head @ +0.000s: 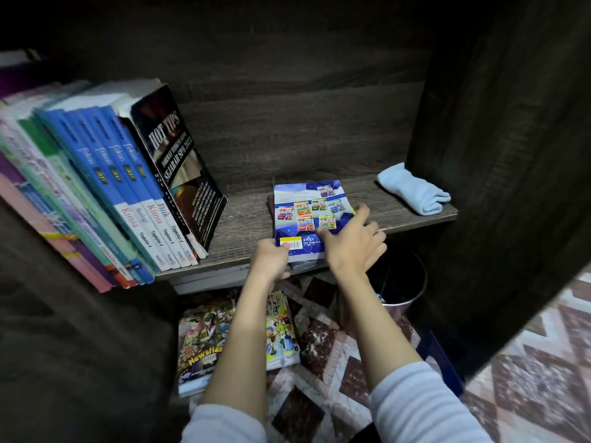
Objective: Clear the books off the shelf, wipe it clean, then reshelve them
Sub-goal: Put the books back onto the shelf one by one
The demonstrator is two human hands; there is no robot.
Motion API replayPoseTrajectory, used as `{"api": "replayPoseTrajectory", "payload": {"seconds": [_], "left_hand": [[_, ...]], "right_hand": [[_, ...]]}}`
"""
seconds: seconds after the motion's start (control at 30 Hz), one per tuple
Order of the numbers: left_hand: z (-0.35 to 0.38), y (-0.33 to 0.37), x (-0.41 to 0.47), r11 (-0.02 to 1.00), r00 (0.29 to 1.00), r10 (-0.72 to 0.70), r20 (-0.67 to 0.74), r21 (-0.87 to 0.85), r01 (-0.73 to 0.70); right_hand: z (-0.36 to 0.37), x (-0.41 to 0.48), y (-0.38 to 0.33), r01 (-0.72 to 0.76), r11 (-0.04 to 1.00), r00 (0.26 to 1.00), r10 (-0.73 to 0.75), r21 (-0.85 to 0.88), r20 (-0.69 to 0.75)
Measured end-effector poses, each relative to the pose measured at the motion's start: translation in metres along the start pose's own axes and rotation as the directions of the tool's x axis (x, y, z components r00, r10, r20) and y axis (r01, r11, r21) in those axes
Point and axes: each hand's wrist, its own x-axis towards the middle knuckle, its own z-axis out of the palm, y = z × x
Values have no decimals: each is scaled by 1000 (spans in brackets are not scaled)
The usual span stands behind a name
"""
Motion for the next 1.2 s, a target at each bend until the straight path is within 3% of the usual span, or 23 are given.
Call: {"api": "replayPoseTrajectory", "payload": {"seconds": [0.1, 0.2, 0.33, 0.43, 0.5, 0.6, 0.67, 0.73, 0.87, 1.0, 1.13, 1.2], "left_hand": [[-13, 0, 5, 1000, 999, -12, -33, 26, 13], [-27, 1, 1, 995, 997, -79, -2, -56, 79], [-40, -1, -2, 979, 992, -115, 44, -166, 121], [-46, -5, 0, 972, 993, -112, 41, -203, 118], [-52, -5, 0, 968, 994, -99, 40, -228, 105], [-60, -3, 2, 977, 999, -33, 17, -211, 36], [-69, 1, 5, 994, 992, 94, -82, -46, -98], [-79, 9, 5, 973, 947, 227, -229, 102, -208], [-95, 44, -11, 877, 759, 467, -454, 128, -463], [-109, 74, -30, 710, 591, 661, -463, 129, -692], [-116, 77, -41, 616, 548, 786, -286, 442, -652], [-121, 74, -40, 575, 551, 800, -236, 565, -592]], "right_hand": [[-11, 8, -2, -137, 966, 985, 111, 217, 129], [-13, 19, -2, -316, 838, 932, 186, 444, 312], [-11, 16, -6, -456, 663, 833, 83, 593, 547], [-18, 12, -10, -523, 648, 711, -27, 554, 703], [-19, 13, -12, -535, 608, 681, -99, 586, 725], [-19, 7, -23, -441, 518, 773, -196, 733, 603], [-16, -1, -36, -258, 490, 867, -263, 833, 423], [-13, -13, -48, -9, 531, 913, -341, 848, 223], [-2, -48, -65, 269, 635, 902, -430, 724, 42], [19, -80, -73, 388, 703, 854, -517, 596, 53], [42, -104, -79, 556, 643, 757, -653, 527, -1], [52, -108, -81, 526, 656, 761, -647, 541, 45]]}}
